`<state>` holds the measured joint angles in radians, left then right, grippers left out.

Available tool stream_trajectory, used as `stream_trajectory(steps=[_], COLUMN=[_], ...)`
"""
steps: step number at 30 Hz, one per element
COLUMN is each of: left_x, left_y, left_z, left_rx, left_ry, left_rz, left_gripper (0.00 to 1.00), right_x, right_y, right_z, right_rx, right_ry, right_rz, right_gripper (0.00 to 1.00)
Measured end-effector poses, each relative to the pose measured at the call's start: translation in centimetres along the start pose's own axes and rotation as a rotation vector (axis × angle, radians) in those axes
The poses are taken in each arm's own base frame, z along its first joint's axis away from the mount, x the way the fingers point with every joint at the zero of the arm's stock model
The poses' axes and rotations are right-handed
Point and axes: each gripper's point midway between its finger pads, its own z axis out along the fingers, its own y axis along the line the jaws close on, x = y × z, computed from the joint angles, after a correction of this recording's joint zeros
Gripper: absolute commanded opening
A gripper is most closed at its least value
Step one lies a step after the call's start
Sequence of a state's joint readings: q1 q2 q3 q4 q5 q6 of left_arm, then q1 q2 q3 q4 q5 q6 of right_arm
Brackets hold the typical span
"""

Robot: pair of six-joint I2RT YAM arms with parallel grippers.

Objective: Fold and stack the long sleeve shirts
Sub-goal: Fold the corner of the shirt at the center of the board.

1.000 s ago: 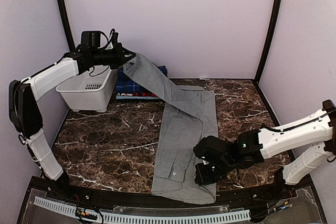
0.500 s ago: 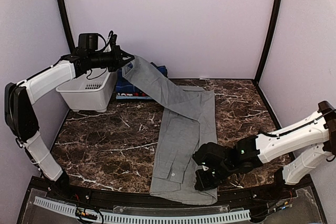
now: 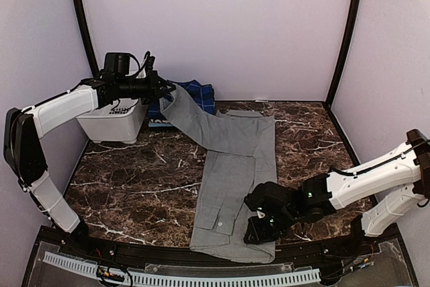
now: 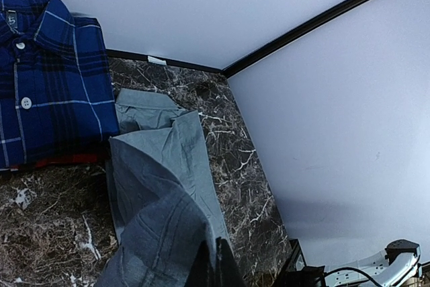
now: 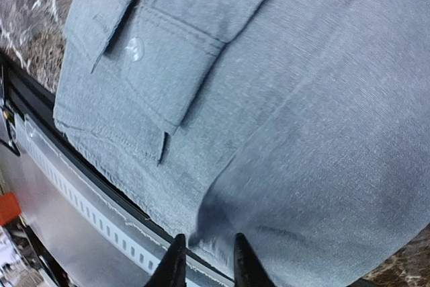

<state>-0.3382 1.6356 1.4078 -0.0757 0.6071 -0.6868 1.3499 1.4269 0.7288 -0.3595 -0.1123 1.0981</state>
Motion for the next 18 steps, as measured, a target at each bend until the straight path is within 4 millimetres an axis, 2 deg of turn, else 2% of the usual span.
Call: stream_trajectory(steps=[2, 4, 7, 9, 13, 15, 18], left_x=[0.2, 0.3, 0.5, 0.9, 2.2, 3.1, 4.0], left_y=[-0.1, -0.3, -0.6, -0.9, -2.2, -2.8, -3.2], left_z=[0.1, 0.2, 0.3, 0.4, 0.9, 1.2, 1.3], left_rx=[0.004, 0.007, 0.014, 0.027, 0.066, 0.086, 0.103], left_ry=[0.006, 0.009, 0.015, 0.028, 0.068, 0.091, 0.114], left_rz=[0.003, 0.008, 0.016, 0.024, 0.05, 0.066, 0.078], left_gripper=[0.0, 0.0, 0.0, 0.0, 0.0, 0.0, 0.0], right_x=[0.0, -0.1, -0.9, -2.2, -7.7, -10.9, -15.8], right_y=[0.1, 0.3, 0.5, 0.6, -0.4, -1.7, -4.9], right_z=[-0.1, -0.4, -1.4, -2.6, -6.0, -7.8, -10.4], right_rx=[-0.003, -0.01, -0.026, -0.037, -0.051, -0.046, -0.021], right_ry=[-0.003, -0.014, -0.049, -0.09, -0.251, -0.343, -0.484], right_rz=[-0.009, -0.01, -0.005, 0.009, 0.097, 0.15, 0.242], right_gripper=[0.4, 0.45, 0.47, 0.45, 0.36, 0.32, 0.24])
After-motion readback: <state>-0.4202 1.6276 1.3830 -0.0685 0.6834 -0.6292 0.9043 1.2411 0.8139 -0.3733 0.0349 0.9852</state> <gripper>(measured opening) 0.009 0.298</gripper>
